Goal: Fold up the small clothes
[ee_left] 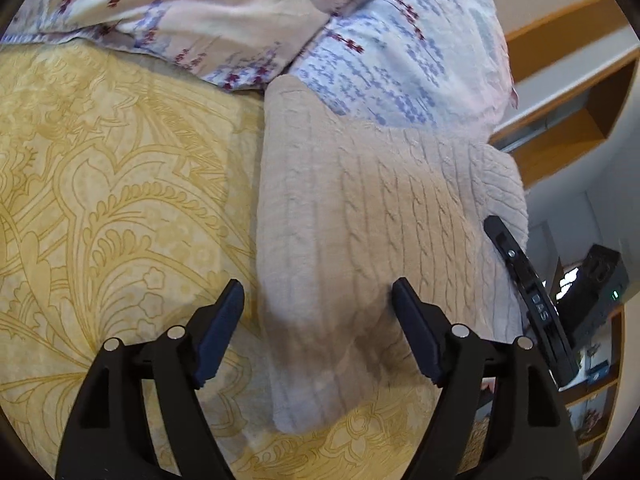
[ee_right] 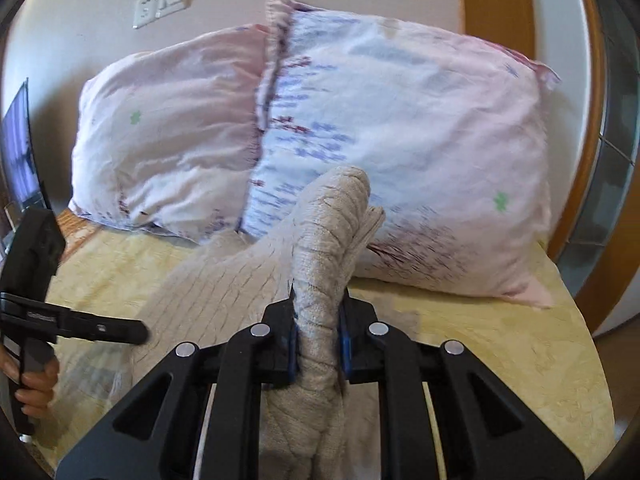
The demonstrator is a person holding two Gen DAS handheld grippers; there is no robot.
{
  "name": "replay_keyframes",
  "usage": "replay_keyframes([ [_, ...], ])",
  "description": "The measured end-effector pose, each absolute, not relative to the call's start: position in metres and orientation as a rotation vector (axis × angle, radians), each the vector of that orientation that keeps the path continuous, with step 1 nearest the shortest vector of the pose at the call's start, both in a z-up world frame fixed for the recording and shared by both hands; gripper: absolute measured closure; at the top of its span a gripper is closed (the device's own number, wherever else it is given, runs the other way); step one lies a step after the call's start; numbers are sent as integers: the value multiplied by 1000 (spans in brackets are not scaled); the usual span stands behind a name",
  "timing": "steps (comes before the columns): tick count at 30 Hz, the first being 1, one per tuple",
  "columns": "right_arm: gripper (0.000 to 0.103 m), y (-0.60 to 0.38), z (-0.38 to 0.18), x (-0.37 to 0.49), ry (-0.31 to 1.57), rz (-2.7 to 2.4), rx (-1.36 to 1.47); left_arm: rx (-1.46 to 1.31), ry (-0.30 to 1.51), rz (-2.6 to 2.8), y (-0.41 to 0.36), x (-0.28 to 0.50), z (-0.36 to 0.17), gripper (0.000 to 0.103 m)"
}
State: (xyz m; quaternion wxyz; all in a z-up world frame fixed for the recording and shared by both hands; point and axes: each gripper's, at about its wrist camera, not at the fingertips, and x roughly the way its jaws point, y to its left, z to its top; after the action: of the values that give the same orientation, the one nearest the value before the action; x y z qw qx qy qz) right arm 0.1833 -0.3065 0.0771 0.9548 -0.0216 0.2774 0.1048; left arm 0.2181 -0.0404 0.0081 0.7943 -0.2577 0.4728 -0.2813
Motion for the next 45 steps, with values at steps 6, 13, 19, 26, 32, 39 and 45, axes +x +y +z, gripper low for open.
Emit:
replay_keyframes([
  [6,88,-327,65,183,587,183,0,-506,1027,-647,-53,213,7,27],
  [13,70,-373,10,211,795,120,254,-461,1053,-664,-59,206,6,27],
  [19,50,-417,26,168,749,130,481,-498,1062,-684,-49,197,7,27],
  [26,50,-423,22,110,757,294,596,-514,1072,-695,-44,181,8,28],
  [32,53,-398,19,97,780,324,526,-508,1089,-692,-47,176,2,36],
  [39,93,-390,34,88,679,264,419,-502,1109,-727,-50,175,-3,84],
  [45,94,-394,32,85,678,175,342,-496,1097,-752,-48,170,-1,88],
])
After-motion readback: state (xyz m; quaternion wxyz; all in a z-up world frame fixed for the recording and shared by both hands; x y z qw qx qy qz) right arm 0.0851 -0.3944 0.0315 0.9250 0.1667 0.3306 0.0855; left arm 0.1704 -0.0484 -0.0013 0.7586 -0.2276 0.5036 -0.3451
